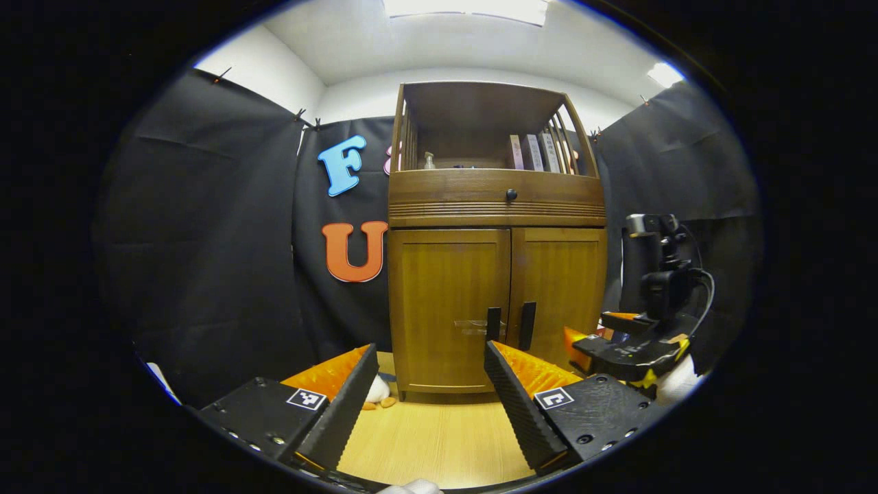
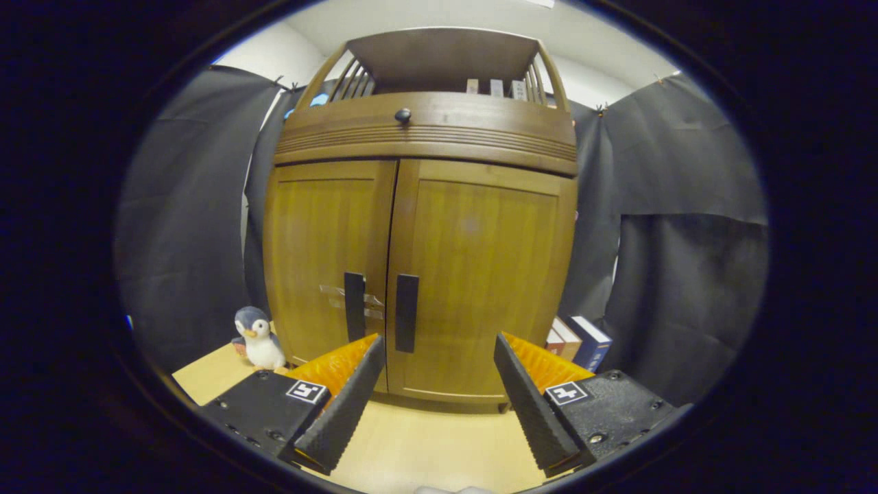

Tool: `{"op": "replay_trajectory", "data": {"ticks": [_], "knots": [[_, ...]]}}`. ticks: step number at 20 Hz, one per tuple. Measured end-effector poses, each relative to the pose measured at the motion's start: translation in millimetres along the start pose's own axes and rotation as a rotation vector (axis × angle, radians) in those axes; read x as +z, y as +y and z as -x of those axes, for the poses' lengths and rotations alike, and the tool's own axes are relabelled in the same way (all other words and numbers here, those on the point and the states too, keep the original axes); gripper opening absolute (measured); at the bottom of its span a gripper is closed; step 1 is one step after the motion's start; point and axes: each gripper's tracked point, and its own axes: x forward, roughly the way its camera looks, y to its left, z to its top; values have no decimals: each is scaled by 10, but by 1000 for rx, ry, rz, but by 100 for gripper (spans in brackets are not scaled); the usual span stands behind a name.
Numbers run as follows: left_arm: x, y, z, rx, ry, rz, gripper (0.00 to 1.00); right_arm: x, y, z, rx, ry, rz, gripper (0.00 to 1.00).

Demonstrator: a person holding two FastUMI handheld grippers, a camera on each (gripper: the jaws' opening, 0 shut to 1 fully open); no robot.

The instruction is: Open the right door of the double-door shoe cabinet with the right hand, and open the left door with the left hand.

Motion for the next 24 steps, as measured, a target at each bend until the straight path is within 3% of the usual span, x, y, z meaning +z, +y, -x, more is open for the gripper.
{"op": "replay_trajectory", "data": {"ticks": [8, 11, 23, 24], "knots": [[-48, -34, -185, 101, 12, -29, 94, -177, 178, -974, 57, 70, -54, 100], [-91, -20, -221, 130, 26, -29, 96, -187, 263, -1218, 71, 101, -71, 95], [-240, 124, -80, 207, 51, 2, 95, -180, 374, -1490, 83, 120, -83, 47], [-245, 146, -54, 211, 53, 4, 95, -192, 364, -1491, 79, 122, -76, 38]]}}
